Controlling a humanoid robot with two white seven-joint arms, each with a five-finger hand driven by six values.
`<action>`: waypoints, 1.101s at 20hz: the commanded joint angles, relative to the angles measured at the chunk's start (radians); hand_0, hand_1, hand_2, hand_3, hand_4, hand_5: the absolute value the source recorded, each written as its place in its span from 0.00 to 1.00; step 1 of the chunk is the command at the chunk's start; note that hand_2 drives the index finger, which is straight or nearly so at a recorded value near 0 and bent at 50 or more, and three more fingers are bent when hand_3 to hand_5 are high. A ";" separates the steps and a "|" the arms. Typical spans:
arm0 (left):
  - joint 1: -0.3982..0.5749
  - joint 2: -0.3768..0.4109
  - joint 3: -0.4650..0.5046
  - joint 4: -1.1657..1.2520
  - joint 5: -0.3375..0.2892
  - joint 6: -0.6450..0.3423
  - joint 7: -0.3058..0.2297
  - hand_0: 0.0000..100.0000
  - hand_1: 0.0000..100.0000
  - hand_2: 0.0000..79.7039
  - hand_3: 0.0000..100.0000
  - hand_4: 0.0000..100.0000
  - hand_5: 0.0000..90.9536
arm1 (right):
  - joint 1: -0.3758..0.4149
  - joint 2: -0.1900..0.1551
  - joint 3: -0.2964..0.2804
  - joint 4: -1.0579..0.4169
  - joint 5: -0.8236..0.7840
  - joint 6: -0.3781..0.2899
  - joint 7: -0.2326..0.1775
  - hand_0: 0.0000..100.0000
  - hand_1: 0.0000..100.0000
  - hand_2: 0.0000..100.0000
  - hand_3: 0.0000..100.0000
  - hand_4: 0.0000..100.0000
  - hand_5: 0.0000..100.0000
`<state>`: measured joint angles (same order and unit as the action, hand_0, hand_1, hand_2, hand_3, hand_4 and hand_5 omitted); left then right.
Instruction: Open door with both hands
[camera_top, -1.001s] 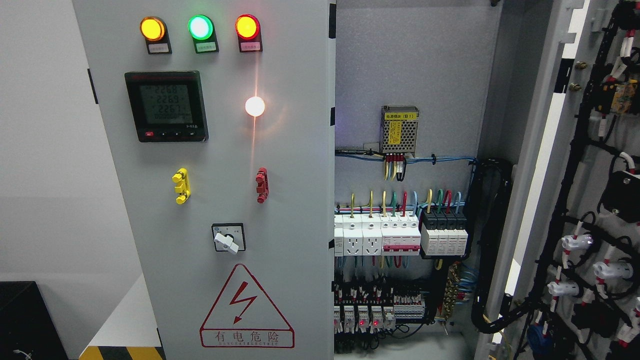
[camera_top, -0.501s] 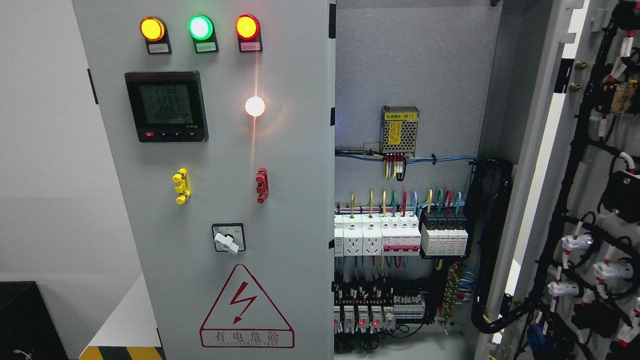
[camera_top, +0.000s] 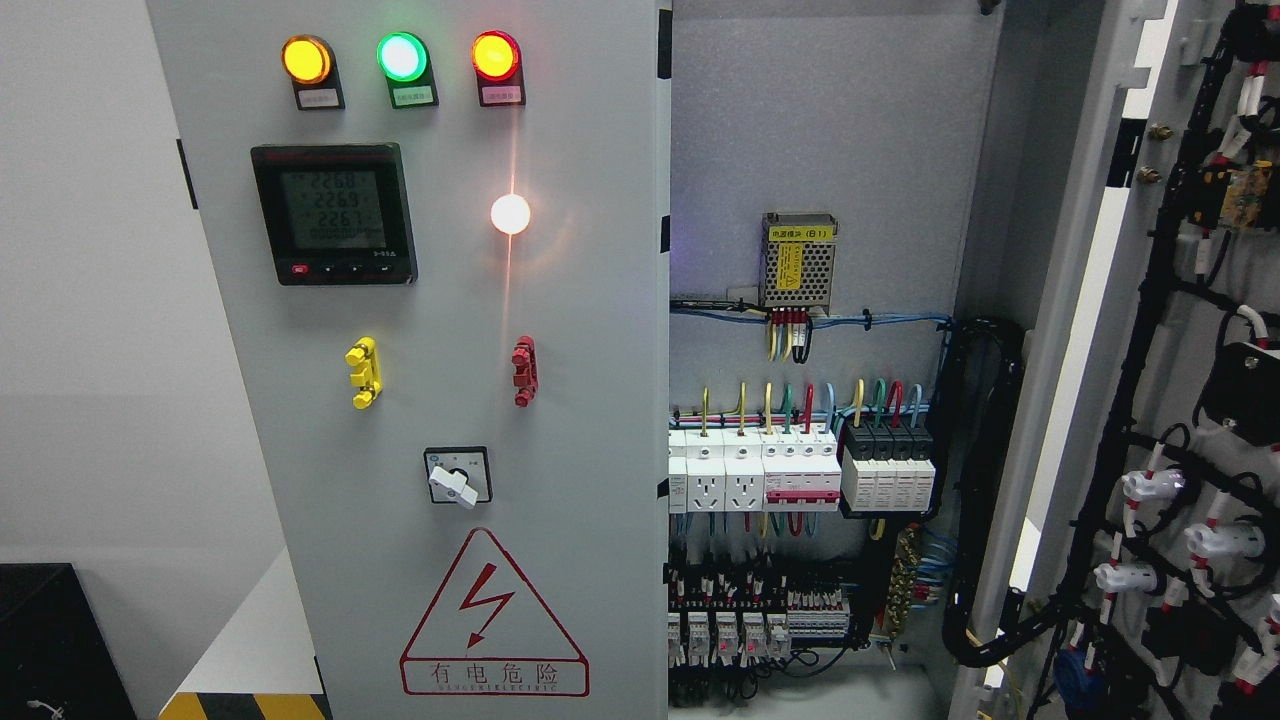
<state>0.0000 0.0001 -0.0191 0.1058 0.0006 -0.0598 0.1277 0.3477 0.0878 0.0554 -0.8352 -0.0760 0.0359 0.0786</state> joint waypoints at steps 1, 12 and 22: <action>0.021 -0.048 0.019 -0.060 -0.005 0.000 -0.002 0.00 0.00 0.00 0.00 0.00 0.00 | 0.057 -0.022 0.001 -0.625 -0.004 -0.002 0.000 0.19 0.00 0.00 0.00 0.00 0.00; 0.015 -0.055 0.019 -0.060 -0.004 0.000 -0.002 0.00 0.00 0.00 0.00 0.00 0.00 | 0.053 -0.022 0.023 -1.134 -0.005 -0.002 -0.002 0.19 0.00 0.00 0.00 0.00 0.00; 0.014 -0.055 0.019 -0.071 -0.004 0.000 -0.002 0.00 0.00 0.00 0.00 0.00 0.00 | -0.073 -0.020 0.098 -1.251 -0.005 -0.022 -0.002 0.19 0.00 0.00 0.00 0.00 0.00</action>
<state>0.0000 -0.0465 -0.0027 0.0489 0.0000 -0.0602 0.1255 0.3425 0.0692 0.0960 -1.8148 -0.0811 0.0194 0.0770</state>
